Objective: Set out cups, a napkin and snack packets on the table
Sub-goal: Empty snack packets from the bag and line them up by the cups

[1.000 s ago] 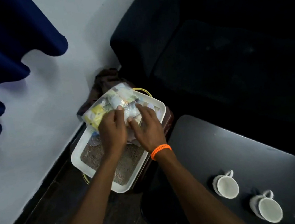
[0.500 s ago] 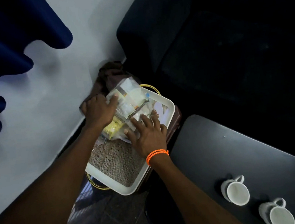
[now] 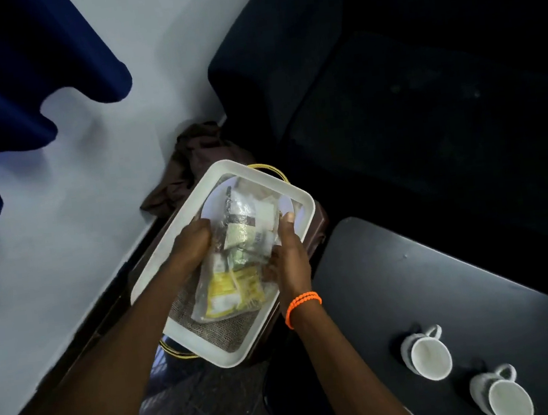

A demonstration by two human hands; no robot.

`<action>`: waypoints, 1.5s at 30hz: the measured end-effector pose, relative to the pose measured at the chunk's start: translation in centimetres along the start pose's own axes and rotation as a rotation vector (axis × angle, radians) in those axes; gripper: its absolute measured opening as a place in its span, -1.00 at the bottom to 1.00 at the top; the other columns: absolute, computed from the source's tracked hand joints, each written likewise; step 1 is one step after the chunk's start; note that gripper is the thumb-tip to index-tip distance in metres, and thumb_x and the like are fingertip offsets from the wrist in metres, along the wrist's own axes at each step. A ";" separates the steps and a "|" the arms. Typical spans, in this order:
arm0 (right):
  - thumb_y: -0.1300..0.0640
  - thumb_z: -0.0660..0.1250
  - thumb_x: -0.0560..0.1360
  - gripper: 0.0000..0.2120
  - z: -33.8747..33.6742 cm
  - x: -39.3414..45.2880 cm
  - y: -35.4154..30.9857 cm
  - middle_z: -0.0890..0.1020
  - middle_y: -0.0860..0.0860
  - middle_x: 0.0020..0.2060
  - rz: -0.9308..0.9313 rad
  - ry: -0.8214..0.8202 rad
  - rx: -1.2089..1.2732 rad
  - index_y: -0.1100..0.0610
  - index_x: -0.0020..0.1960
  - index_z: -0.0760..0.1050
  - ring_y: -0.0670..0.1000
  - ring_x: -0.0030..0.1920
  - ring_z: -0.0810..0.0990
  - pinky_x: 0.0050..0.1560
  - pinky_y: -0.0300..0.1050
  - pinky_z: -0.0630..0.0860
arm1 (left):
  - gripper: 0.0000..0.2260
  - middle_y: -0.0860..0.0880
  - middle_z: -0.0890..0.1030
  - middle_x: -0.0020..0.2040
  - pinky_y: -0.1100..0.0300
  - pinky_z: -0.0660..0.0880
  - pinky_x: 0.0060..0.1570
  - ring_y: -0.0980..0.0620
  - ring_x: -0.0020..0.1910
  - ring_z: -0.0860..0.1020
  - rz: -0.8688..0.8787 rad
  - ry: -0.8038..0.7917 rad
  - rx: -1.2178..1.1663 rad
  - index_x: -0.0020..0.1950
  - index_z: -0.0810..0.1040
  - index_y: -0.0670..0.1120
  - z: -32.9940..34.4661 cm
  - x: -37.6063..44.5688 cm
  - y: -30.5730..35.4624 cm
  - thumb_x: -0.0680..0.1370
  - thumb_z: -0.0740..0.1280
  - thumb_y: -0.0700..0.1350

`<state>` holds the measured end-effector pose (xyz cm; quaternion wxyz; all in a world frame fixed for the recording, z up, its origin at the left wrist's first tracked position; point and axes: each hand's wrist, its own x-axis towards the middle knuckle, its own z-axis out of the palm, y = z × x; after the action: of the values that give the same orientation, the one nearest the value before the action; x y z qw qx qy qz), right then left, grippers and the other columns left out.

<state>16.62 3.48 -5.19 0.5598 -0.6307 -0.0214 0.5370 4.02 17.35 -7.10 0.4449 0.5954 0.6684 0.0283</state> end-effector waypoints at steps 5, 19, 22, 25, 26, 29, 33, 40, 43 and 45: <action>-0.52 0.08 0.51 -0.33 -0.8 -0.6 -1.1 0.71 0.02 0.22 0.049 -0.134 0.229 -0.12 0.34 0.59 0.12 0.28 0.66 0.38 0.21 0.52 | -0.60 -0.12 0.76 0.09 0.09 0.68 -0.01 -0.10 0.01 0.74 0.048 -0.410 -0.510 0.15 0.73 0.00 0.9 -4.1 0.6 0.46 0.43 0.22; -0.33 0.23 0.58 -0.29 -14.4 -5.3 6.6 0.61 0.34 0.21 0.322 0.164 0.497 0.28 0.34 0.56 0.37 0.22 0.59 0.38 0.47 0.40 | -0.73 0.11 0.66 -0.21 0.24 0.43 -0.24 0.25 -0.22 0.60 0.087 -0.102 -0.070 -0.02 0.65 0.07 13.7 -15.3 0.8 0.50 0.45 0.24; -0.28 0.21 0.62 -0.36 -15.1 -4.8 7.3 0.65 0.34 0.19 0.385 0.292 0.411 0.28 0.28 0.61 0.39 0.23 0.62 0.33 0.43 0.48 | -0.76 -0.02 0.70 -0.25 0.08 0.56 -0.11 0.06 -0.19 0.66 0.054 -0.146 -0.035 -0.06 0.67 -0.08 15.6 -16.3 -0.4 0.58 0.39 0.09; -0.24 0.14 0.66 -0.47 -15.7 -5.0 7.5 0.75 0.19 0.02 0.319 0.441 0.270 0.16 0.17 0.67 0.25 0.08 0.72 0.24 0.30 0.60 | -0.87 -0.06 0.76 -0.13 -0.03 0.61 0.14 -0.05 -0.04 0.70 -0.039 -0.150 -0.261 -0.08 0.71 -0.07 15.5 -17.4 -0.6 0.61 0.39 -0.10; -0.23 0.11 0.66 -0.50 -15.8 -5.5 7.2 0.76 0.14 0.00 0.260 0.459 0.210 0.11 0.12 0.67 0.21 0.07 0.72 0.24 0.24 0.60 | -0.87 -0.03 0.77 -0.11 0.01 0.62 0.13 -0.02 -0.03 0.71 -0.095 -0.178 -0.397 -0.09 0.72 -0.04 14.8 -17.7 -0.4 0.61 0.40 -0.16; -0.19 0.15 0.63 -0.61 -15.2 -8.3 5.8 0.70 0.04 -0.09 0.020 0.492 -0.044 0.08 -0.06 0.58 0.17 0.03 0.65 0.12 0.09 0.59 | -0.89 -0.02 0.78 -0.13 0.13 0.67 -0.14 0.07 -0.14 0.74 -0.189 -0.386 -0.692 -0.14 0.78 -0.05 12.6 -19.3 0.6 0.52 0.48 -0.21; -0.38 0.28 0.51 -0.41 -14.2 -12.4 4.9 0.61 -0.06 0.28 -0.266 0.345 -0.203 0.00 0.34 0.51 -0.05 0.33 0.57 0.35 0.06 0.52 | -0.92 -0.07 0.76 -0.18 0.10 0.70 -0.18 0.06 -0.23 0.72 -0.252 -0.529 -0.871 -0.19 0.78 -0.10 12.1 -21.3 1.8 0.35 0.52 -0.17; -0.04 0.47 0.52 -0.79 -15.2 -13.7 4.0 0.76 -0.13 -0.10 -0.393 0.185 -0.263 0.03 0.10 0.68 -0.23 -0.07 0.67 -0.05 -0.26 0.57 | -0.89 0.00 0.73 -0.25 0.26 0.64 -0.29 0.15 -0.32 0.67 -0.291 -0.583 -1.082 -0.23 0.76 -0.06 14.0 -22.5 2.9 0.42 0.44 -0.18; 0.04 0.43 0.58 -0.82 -16.8 -13.5 3.3 0.75 -0.06 -0.27 -0.272 0.378 -0.214 0.09 -0.13 0.72 -0.15 -0.24 0.65 -0.17 -0.21 0.55 | -0.83 0.00 0.70 -0.25 0.22 0.63 -0.31 0.11 -0.32 0.65 -0.120 -0.392 -0.980 -0.20 0.73 0.01 12.9 -22.3 2.7 0.54 0.40 -0.13; 0.06 0.41 0.58 -0.81 -17.9 -13.8 2.4 0.75 -0.03 -0.29 -0.271 0.524 -0.269 0.07 -0.16 0.72 -0.10 -0.22 0.68 -0.18 -0.20 0.57 | -0.76 0.07 0.64 -0.29 0.22 0.58 -0.26 0.13 -0.31 0.57 0.012 -0.186 -0.819 -0.20 0.67 0.03 11.7 -22.2 2.3 0.65 0.34 -0.14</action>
<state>21.94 -18.32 -1.54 0.5244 -0.8072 -0.0312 0.2693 10.79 -5.96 -0.39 0.7032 0.3734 0.5553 0.2404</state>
